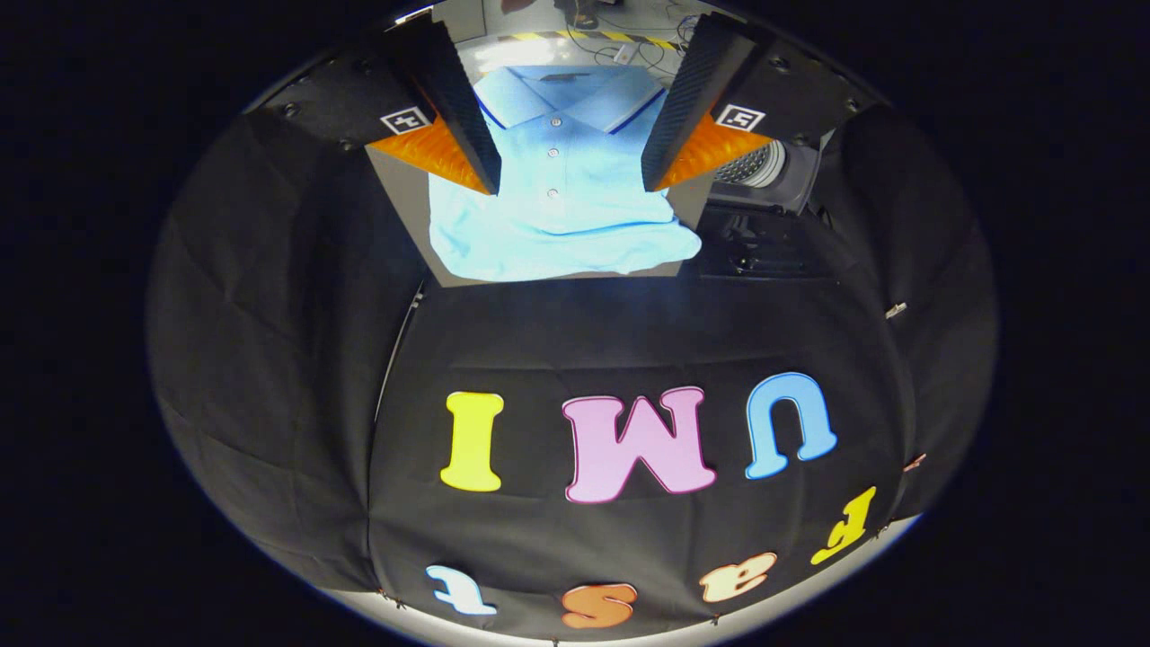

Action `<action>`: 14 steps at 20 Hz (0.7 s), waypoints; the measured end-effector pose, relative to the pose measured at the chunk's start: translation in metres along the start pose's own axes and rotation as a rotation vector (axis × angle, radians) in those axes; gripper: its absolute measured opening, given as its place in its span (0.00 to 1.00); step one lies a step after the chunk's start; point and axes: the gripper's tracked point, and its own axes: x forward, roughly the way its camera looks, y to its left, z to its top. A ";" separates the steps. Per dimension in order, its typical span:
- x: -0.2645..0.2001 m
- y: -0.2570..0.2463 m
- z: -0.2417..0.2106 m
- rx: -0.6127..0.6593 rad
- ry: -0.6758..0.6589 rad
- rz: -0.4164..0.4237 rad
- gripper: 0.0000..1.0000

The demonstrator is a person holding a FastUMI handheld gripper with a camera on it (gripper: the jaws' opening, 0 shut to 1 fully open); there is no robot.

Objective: Put the clothes into the washing machine and then close the washing machine lid.

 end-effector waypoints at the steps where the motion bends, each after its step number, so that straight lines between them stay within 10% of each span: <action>1: 0.018 -0.002 -0.004 0.008 0.021 0.005 0.99; 10: 0.108 -0.024 -0.064 -0.030 0.213 -0.021 0.94; 13: 0.111 -0.026 -0.070 -0.054 0.217 -0.029 0.80; 14: 0.111 -0.025 -0.066 -0.036 0.191 -0.029 0.58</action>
